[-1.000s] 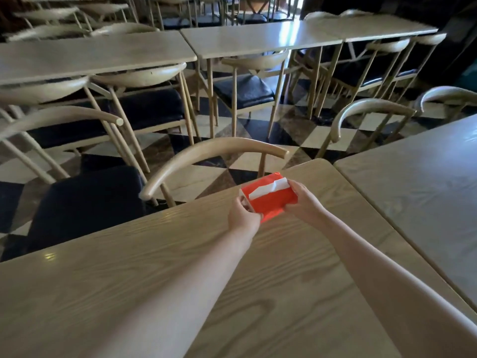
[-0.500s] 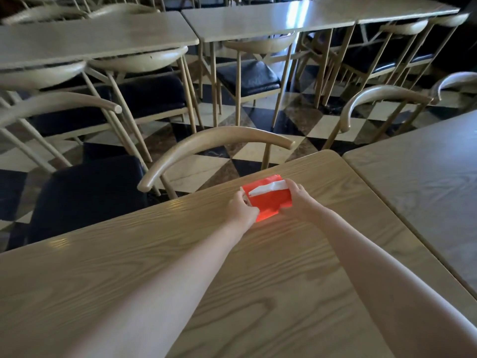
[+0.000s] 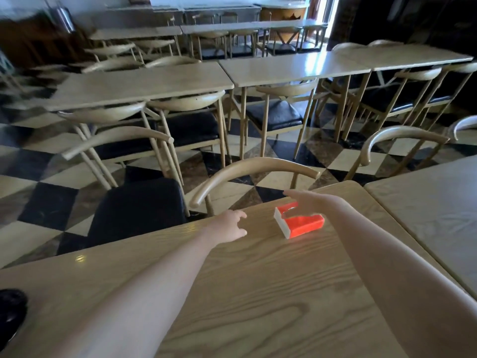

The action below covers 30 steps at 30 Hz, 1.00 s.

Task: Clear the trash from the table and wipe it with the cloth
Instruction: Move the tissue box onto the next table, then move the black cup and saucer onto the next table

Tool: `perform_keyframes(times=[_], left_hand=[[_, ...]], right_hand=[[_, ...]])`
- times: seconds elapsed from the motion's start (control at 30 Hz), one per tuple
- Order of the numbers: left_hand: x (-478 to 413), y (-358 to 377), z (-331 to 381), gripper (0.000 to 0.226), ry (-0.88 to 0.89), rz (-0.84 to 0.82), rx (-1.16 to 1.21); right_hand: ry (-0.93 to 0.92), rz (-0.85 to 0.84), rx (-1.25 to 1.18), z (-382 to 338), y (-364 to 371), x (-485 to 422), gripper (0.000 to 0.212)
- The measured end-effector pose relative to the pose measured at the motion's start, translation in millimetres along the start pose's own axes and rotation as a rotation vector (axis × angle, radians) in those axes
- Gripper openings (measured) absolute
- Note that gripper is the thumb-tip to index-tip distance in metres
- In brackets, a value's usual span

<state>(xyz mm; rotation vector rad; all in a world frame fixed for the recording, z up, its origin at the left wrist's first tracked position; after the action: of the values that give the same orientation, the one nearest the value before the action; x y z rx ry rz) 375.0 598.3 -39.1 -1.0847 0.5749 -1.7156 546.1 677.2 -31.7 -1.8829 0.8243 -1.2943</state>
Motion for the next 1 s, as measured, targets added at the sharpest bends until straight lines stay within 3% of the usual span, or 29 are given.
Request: perform_keyframes(times=[0.2, 0.47, 0.6, 0.8, 1.0], left_hand=[[72.7, -50.9, -78.5, 0.052, -0.053, -0.123, -0.032], [197.5, -106.5, -205.9, 0.053, -0.142, 0.063, -0.160], [256.5, -106.8, -262.8, 0.054, -0.185, 0.053, -0.232], [336.1, -83.7, -344.0, 0.055, -0.244, 0.067, -0.012], [392.9, -70.1, -432.6, 0.055, -0.402, 0.315, 0.252]], right_hand=[[-0.124, -0.138, 0.195, -127.6, 10.7, 27.4, 0.077], [-0.362, -0.279, 0.299, -325.8, 67.8, 58.9, 0.069], [-0.474, -0.311, 0.393, -406.1, 110.0, 73.7, 0.068], [-0.549, -0.348, 0.481, -488.8, 180.3, 87.9, 0.062], [-0.516, -0.349, 0.434, -524.9, 240.6, 75.9, 0.056]])
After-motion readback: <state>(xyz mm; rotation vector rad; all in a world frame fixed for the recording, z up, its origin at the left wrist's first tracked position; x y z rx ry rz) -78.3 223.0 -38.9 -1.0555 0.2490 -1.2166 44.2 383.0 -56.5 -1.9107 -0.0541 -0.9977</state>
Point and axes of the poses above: each hand's wrist, its own x-axis away from the middle knuckle, its own y-axis out of the palm, z = x × y, the point moved 10 cm from there along -x, towards the middle knuckle
